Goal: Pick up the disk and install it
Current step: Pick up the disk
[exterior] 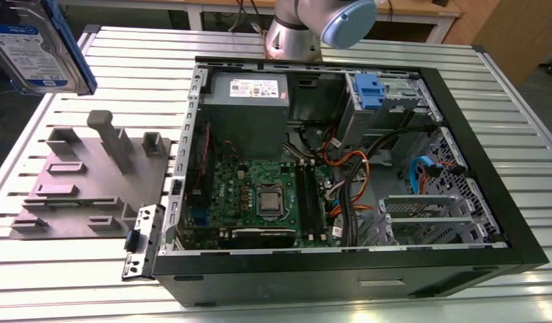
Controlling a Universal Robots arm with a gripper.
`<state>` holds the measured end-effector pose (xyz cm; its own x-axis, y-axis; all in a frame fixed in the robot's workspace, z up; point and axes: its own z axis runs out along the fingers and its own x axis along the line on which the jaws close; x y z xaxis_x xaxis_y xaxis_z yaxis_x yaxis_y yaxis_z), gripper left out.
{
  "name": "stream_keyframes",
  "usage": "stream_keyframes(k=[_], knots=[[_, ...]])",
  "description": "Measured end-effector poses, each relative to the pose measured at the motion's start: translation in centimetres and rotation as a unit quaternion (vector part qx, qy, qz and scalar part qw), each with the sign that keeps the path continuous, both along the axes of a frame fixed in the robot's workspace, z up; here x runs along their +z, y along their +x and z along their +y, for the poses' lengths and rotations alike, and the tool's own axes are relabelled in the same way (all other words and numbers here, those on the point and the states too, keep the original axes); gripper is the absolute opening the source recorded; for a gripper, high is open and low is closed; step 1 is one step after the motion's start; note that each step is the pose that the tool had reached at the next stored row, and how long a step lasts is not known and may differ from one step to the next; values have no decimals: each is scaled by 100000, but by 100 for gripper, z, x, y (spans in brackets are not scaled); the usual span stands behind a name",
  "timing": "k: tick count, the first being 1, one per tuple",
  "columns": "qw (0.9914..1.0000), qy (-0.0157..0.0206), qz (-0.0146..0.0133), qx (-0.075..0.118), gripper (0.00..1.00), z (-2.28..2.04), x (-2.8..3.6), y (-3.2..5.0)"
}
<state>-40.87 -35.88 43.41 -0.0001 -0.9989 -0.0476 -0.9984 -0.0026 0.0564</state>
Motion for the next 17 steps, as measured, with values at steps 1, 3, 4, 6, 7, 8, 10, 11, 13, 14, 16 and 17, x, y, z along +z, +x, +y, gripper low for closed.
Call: stream_keyframes(k=[1,3,4,6,7,8,10,11,13,14,16,17], knots=[[100000,0,3,-3,35,2,4,0],[100000,-1,4,-3,35,6,13,0],[100000,-1,1,-4,35,8,16,0],[100000,-2,0,0,35,11,25,0],[100000,-2,-1,-2,35,13,28,0],[100000,2,-6,-3,35,15,31,0],[100000,-1,-1,-2,35,18,38,0],[100000,-2,4,-1,35,19,42,0],[100000,0,2,-2,35,23,47,0],[100000,-1,0,-2,35,25,49,0],[100000,-1,-1,-2,35,29,53,0],[100000,0,0,-2,35,31,56,0]])
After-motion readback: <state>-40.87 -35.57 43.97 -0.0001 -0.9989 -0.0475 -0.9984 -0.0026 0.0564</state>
